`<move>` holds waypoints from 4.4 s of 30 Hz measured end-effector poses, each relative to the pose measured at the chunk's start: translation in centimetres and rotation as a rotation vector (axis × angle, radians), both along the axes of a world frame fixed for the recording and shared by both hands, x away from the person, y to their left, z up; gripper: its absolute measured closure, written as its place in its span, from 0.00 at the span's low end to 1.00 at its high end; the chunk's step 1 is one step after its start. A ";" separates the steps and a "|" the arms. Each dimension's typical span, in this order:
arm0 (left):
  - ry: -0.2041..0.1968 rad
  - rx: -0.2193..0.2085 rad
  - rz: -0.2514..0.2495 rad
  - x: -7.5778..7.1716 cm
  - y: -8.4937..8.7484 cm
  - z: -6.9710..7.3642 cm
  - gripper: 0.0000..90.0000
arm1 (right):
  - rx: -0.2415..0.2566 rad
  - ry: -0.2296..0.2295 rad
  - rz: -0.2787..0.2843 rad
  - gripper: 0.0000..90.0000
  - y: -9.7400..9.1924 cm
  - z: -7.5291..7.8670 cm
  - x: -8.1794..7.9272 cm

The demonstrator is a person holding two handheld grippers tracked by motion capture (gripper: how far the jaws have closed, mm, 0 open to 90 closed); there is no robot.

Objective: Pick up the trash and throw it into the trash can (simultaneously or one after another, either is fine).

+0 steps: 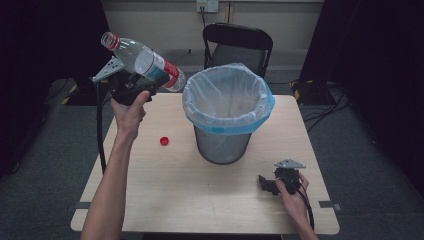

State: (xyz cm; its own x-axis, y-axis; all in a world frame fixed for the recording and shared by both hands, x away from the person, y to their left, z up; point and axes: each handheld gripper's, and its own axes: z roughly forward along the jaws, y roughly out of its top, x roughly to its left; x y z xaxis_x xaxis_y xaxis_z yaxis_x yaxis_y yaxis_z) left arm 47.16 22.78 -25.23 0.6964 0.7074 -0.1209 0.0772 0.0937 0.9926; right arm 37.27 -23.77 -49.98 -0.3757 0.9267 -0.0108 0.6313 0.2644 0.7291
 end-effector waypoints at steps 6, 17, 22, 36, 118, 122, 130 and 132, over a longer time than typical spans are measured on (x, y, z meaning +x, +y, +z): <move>-0.012 -0.028 -0.037 -0.1 -1.9 1.2 0.32 | 0.000 0.000 0.000 0.11 0.0 0.0 0.0; 0.001 -0.025 -0.121 0.5 -5.2 1.7 0.32 | -0.001 -0.001 0.001 0.11 0.0 0.0 0.0; 0.031 -0.019 -0.168 0.6 -6.3 1.3 0.32 | -0.001 -0.001 0.001 0.11 0.0 0.0 0.0; 0.150 0.029 -0.230 1.5 -7.9 -1.2 0.29 | -0.001 -0.001 0.001 0.11 0.0 0.0 0.0; 0.336 0.301 0.047 -1.3 4.7 -12.9 0.25 | -0.001 -0.001 -0.001 0.11 0.0 0.0 0.0; 0.393 0.346 0.041 -0.9 4.5 -14.6 0.25 | -0.001 -0.001 -0.001 0.11 0.0 0.0 0.0; 0.455 0.417 0.054 0.1 3.2 -17.5 0.25 | -0.001 -0.001 0.002 0.11 0.0 0.0 0.0; 0.487 0.446 0.043 0.6 2.7 -18.4 0.24 | -0.004 -0.003 0.009 0.11 0.0 0.0 0.0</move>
State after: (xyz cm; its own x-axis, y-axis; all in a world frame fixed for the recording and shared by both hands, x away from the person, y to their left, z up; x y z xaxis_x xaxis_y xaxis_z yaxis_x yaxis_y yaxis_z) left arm 47.73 25.50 -43.63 0.6060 0.7886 -0.1041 0.5323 -0.3048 0.7898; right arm 37.28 -23.82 -49.99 -0.3840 0.9232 -0.0153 0.6264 0.2727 0.7302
